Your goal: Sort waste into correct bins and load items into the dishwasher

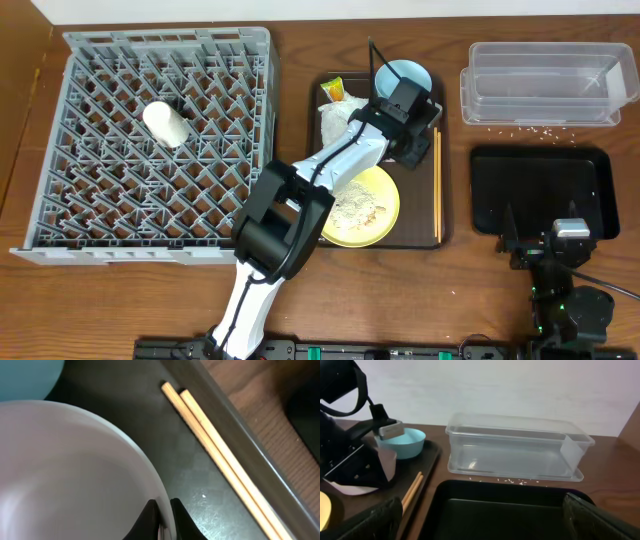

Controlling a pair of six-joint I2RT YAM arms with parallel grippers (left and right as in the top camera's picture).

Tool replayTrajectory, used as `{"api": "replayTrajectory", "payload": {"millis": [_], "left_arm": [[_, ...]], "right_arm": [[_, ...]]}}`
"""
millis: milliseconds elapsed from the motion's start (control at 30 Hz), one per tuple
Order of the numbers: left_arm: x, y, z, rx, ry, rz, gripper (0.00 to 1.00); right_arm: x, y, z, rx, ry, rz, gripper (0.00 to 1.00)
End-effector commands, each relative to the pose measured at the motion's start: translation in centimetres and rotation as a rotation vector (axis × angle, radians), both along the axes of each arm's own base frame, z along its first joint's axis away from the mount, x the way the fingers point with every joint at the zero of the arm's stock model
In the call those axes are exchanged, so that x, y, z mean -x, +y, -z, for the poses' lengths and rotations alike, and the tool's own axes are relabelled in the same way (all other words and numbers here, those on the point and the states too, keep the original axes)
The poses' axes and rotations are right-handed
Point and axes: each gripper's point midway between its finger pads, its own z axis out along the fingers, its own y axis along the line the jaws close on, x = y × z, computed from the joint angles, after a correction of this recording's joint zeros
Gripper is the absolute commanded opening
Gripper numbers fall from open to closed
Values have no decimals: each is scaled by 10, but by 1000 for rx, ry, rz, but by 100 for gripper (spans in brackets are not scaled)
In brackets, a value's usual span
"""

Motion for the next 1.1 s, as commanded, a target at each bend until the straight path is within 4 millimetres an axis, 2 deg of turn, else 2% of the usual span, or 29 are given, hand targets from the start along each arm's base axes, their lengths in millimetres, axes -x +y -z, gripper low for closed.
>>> {"api": "replayTrajectory", "payload": {"millis": [0,433,600,633,767,867,900,1067], "left_arm": [[3,-2,0,35,58,-69,8],[2,16,-50,140,130,-198,8],[-1,21,-86,276,175,-198,8],[-3,25,-99,315,178,-202,8],[-21,55,-140,395,136,-265,8],[-37,90,-173,434,62,-325,8],[-44,109,-188,461,32,-352,8],[-55,157,-222,617,33,-361,8]], "right_arm": [[0,-1,0,15,-1,3,99],[0,-1,0,15,-1,3,99],[0,-1,0,15,-1,4,99],[0,-1,0,15,-1,3,99],[0,-1,0,15,-1,3,99],[0,-1,0,15,-1,3,99],[0,-1,0,15,-1,3,99],[0,-1,0,15,-1,3,99]]}}
